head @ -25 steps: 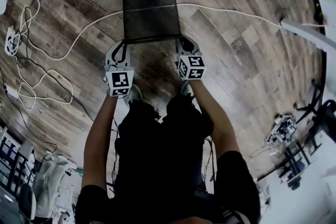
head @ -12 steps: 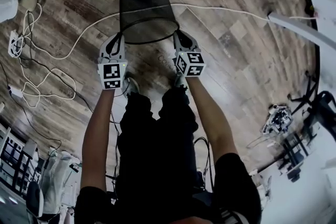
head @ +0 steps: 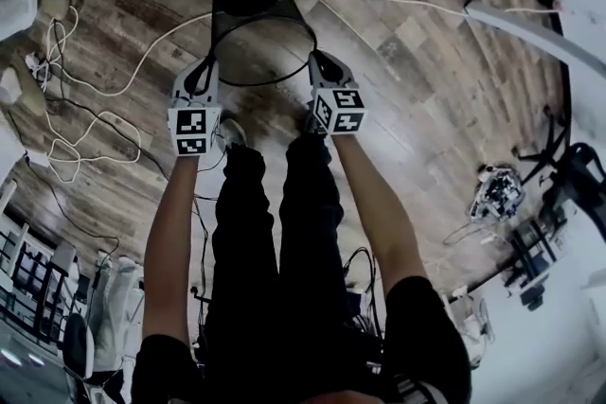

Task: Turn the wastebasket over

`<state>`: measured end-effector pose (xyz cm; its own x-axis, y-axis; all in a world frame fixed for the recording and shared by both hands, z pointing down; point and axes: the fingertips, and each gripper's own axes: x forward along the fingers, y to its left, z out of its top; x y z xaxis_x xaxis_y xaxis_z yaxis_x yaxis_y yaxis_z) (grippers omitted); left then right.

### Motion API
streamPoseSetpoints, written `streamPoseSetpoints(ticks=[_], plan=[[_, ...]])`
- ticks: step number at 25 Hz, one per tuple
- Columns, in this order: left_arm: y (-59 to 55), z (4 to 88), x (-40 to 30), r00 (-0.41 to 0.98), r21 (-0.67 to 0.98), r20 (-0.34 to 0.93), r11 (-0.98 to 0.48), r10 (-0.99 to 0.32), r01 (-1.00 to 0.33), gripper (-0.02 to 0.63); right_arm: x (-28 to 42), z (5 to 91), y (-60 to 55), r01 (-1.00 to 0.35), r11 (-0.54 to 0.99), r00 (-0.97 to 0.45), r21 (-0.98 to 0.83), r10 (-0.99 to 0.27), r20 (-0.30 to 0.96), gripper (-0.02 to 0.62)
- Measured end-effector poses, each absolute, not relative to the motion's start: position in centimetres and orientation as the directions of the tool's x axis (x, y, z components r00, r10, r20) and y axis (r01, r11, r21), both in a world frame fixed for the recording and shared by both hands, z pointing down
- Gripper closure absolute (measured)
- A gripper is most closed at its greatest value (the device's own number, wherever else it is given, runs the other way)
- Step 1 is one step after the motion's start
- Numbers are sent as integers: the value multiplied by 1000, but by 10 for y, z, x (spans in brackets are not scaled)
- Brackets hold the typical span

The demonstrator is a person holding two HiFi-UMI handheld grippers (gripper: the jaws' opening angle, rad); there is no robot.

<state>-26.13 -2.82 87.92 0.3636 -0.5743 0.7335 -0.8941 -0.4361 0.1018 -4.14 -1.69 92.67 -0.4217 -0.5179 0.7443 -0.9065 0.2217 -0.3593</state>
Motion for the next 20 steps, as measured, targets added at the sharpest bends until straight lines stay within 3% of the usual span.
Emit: streamPoseSetpoints(ticks=[20], plan=[[2, 713, -98, 420, 210, 849, -525, -321, -825, 551, 115, 737, 82, -920, -105, -286, -378, -480, 829, 546]])
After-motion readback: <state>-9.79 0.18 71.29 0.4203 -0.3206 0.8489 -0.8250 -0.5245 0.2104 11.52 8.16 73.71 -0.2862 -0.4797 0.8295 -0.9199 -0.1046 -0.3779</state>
